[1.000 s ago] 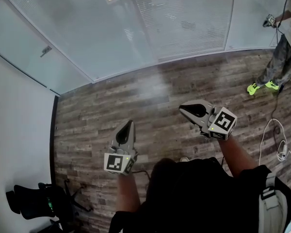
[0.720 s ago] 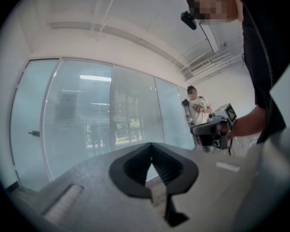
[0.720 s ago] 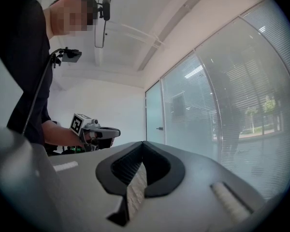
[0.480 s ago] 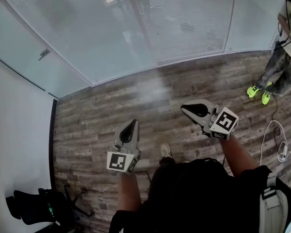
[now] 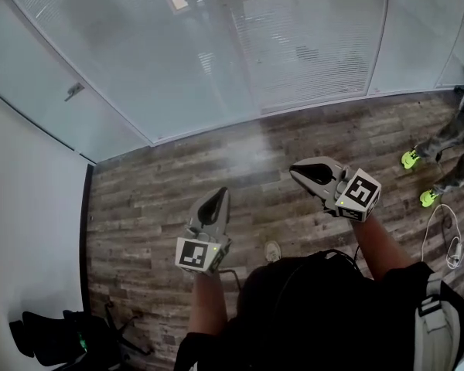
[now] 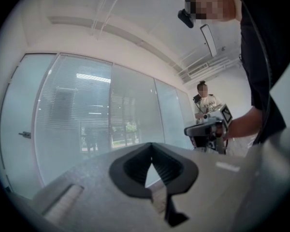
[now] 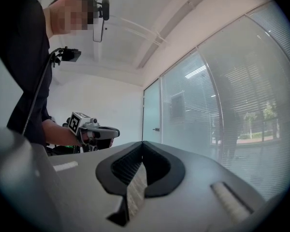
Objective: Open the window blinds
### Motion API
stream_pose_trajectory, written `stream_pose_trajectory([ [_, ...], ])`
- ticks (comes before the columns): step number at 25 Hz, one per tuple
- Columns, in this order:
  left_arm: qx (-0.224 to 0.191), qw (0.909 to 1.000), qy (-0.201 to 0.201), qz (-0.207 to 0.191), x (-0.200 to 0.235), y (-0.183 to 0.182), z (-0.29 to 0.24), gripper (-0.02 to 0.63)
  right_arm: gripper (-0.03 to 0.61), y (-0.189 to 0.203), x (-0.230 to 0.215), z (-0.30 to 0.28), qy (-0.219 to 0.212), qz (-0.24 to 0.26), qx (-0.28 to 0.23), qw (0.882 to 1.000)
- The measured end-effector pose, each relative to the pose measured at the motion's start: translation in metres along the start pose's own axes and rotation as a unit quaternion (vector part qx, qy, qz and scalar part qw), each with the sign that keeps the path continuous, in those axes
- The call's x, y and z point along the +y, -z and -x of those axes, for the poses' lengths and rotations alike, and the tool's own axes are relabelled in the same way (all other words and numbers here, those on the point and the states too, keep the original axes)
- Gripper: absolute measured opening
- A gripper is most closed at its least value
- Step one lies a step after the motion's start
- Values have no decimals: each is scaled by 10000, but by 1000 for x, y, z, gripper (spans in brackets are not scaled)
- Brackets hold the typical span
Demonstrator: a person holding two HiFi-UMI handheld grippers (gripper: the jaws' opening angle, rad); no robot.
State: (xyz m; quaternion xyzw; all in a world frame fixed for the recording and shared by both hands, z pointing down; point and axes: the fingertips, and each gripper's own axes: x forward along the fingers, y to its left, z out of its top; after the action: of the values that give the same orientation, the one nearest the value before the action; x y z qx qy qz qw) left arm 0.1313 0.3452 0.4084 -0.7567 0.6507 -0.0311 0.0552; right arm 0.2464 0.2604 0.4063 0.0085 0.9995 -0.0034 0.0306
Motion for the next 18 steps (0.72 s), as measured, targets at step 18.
stream_pose_trajectory([
  [18,-83,9990,448,-23,92,19,-48,5,5,6,-53,-82,445,-19,36,9990],
])
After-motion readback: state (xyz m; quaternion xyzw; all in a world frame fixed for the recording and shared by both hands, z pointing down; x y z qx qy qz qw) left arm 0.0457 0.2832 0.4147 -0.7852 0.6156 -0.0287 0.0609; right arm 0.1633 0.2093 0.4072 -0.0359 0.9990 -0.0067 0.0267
